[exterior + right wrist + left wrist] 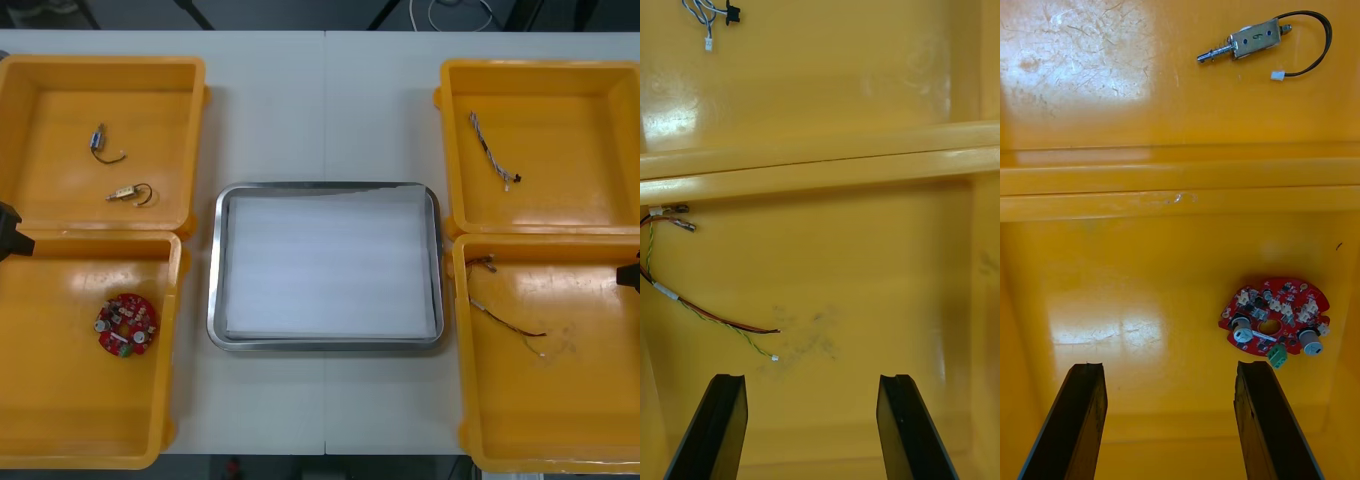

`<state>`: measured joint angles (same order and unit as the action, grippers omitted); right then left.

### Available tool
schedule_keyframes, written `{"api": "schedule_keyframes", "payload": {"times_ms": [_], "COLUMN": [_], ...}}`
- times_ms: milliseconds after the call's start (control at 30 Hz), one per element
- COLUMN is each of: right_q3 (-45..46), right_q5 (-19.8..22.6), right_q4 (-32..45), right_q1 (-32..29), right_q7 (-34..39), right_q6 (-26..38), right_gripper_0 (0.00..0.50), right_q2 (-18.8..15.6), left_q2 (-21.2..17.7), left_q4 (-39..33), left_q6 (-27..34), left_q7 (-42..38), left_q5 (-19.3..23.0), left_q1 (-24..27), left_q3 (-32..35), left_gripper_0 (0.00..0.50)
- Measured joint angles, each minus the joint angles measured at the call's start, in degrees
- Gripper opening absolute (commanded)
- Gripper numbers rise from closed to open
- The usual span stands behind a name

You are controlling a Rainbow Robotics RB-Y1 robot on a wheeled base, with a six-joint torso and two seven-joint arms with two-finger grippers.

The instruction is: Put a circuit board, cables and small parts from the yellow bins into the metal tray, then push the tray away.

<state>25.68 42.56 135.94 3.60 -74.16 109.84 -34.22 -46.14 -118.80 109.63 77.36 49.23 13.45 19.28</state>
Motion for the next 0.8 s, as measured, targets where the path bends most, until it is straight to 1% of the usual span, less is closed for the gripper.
{"api": "schedule_keyframes", "payload": {"times_ms": [800], "right_q3": [0.0], "right_q5": [0.0], "right_q4": [0.0], "right_q1": [0.0], "right_q7": [0.0], "right_q6": [0.0], "right_gripper_0": [0.500], "right_q2": [0.0], "left_q2": [0.0], "left_q4": [0.0], "left_q6": [0.0], "left_q7": [0.0], "left_q5": [0.0], "left_q1": [0.0], "left_q3": [0.0], "left_gripper_0": [0.500]}}
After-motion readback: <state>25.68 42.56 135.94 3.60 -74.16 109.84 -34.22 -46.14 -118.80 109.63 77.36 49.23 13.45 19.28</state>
